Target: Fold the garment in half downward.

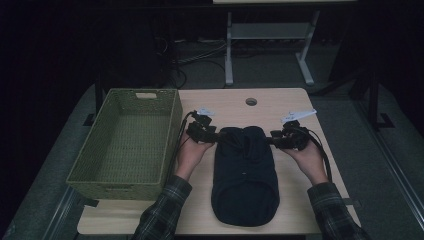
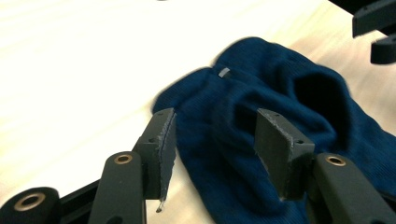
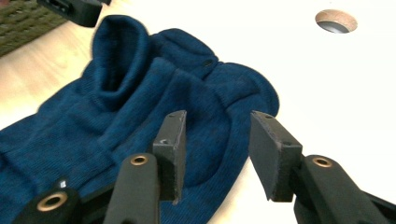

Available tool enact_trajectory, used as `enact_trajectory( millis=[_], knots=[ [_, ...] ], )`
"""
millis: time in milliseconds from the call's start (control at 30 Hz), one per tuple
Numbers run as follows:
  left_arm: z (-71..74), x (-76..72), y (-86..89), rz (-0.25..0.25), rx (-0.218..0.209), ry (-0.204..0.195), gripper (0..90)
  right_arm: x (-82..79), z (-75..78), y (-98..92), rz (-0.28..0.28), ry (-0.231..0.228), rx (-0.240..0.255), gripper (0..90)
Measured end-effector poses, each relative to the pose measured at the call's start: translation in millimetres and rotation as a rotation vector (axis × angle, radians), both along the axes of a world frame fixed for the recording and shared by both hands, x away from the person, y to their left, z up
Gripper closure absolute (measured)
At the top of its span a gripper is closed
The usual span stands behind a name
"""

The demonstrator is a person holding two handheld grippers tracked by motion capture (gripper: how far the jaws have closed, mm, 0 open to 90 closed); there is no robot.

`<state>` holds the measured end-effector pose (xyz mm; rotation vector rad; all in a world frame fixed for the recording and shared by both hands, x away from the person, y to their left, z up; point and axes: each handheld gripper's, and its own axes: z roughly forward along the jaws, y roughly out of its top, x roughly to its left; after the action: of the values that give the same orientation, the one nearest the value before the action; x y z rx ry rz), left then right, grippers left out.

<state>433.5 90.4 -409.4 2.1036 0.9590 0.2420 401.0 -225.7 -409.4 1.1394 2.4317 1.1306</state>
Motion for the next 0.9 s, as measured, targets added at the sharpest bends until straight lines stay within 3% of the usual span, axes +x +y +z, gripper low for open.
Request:
enact_trajectory(
  millis=[100, 133, 200, 300, 467, 633, 767, 900],
  knots=[
    [0.3, 7.3, -0.8, 0.009, 0.002, 0.001, 48.1, 6.2, 0.9, 1.2, -0.002, -0.014, 0.008, 56.5],
    [0.2, 14.5, -0.9, 0.027, -0.002, 0.0, 48.0, 13.8, 1.3, 2.4, -0.004, 0.006, 0.017, 56.0],
    [-0.4, 22.1, -0.9, 0.042, 0.013, -0.001, 48.1, 20.0, 1.7, 3.0, -0.011, -0.011, 0.021, 56.3],
    [-2.0, 28.4, -1.3, 0.056, 0.026, -0.006, 48.1, 26.3, 1.7, 2.8, -0.013, 0.007, 0.036, 55.7],
    [-15.9, 48.3, -5.4, 0.072, 0.042, 0.031, 47.6, 45.7, -1.1, 1.7, -0.044, 0.016, 0.038, 55.6],
    [-29.8, 54.8, -9.3, 0.068, 0.031, 0.07, 45.7, 52.1, -1.8, -0.2, -0.061, 0.004, 0.048, 55.7],
    [-43.8, 60.1, -13.6, 0.065, 0.069, 0.091, 46.2, 54.9, -5.3, -1.3, -0.068, 0.009, 0.042, 55.7],
    [-49.7, 63.2, -13.5, 0.067, 0.069, 0.101, 46.3, 58.2, -9.5, -1.9, -0.076, 0.012, 0.041, 55.7]
  ],
)
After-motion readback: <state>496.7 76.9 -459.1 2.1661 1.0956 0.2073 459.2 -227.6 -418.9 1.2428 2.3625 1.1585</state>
